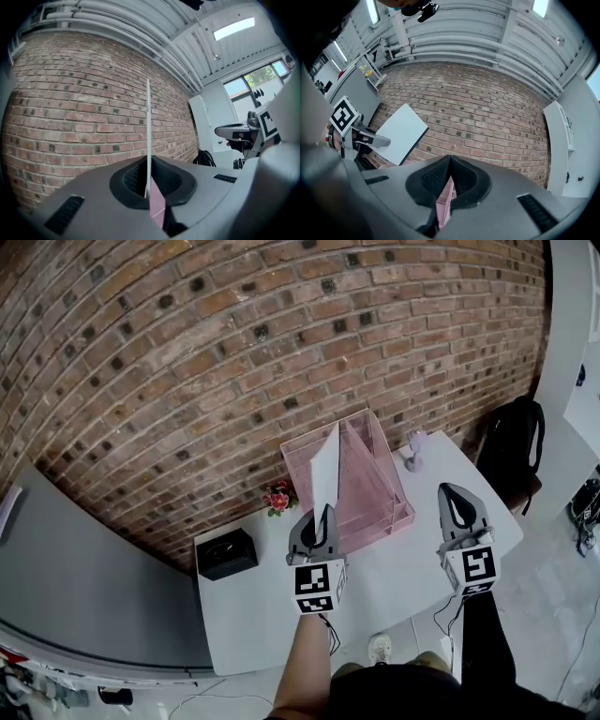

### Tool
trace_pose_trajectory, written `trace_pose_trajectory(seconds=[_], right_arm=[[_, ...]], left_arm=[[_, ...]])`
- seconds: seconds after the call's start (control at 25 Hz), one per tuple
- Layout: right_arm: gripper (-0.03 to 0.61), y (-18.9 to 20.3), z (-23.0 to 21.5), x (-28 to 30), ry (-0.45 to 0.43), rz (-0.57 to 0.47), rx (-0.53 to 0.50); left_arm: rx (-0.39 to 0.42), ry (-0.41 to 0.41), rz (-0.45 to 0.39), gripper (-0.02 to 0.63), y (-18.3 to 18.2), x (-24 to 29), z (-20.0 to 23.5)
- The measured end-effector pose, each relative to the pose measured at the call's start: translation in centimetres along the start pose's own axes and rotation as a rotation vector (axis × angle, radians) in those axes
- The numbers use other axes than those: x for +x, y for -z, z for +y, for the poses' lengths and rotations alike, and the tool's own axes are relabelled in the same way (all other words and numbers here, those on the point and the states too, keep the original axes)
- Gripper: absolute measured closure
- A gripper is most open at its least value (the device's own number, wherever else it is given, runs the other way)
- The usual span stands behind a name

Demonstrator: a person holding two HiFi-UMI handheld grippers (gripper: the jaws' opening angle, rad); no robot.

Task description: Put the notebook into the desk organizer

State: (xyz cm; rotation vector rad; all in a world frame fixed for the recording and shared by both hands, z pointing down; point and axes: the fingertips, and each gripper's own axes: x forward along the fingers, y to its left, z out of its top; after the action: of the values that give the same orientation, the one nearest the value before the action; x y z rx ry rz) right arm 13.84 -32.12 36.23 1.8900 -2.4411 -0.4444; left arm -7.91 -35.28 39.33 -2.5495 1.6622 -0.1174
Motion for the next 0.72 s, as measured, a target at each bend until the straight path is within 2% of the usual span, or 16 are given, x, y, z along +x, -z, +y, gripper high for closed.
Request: trace_pose_trajectory(seconds=[0.24,0.52,0.72], right_arm=[[0.558,0.8,-0.5,2.6,0.01,-0.006,-0.002],[0.558,1.9,-1.1,3.7,0.007,0.006,0.005],[0.558,2.4,-0.7,5.1,-0.029,0.016,0.002]], left_arm=[[0.004,0.044,0.023,0.592,0.6,3.1,0.2],[-0.084,0.083,0.097,0.594,2.5,5.2,-0.2],[-0.186,0.127,0.174,0.594,4.1,6.2,-0.6]])
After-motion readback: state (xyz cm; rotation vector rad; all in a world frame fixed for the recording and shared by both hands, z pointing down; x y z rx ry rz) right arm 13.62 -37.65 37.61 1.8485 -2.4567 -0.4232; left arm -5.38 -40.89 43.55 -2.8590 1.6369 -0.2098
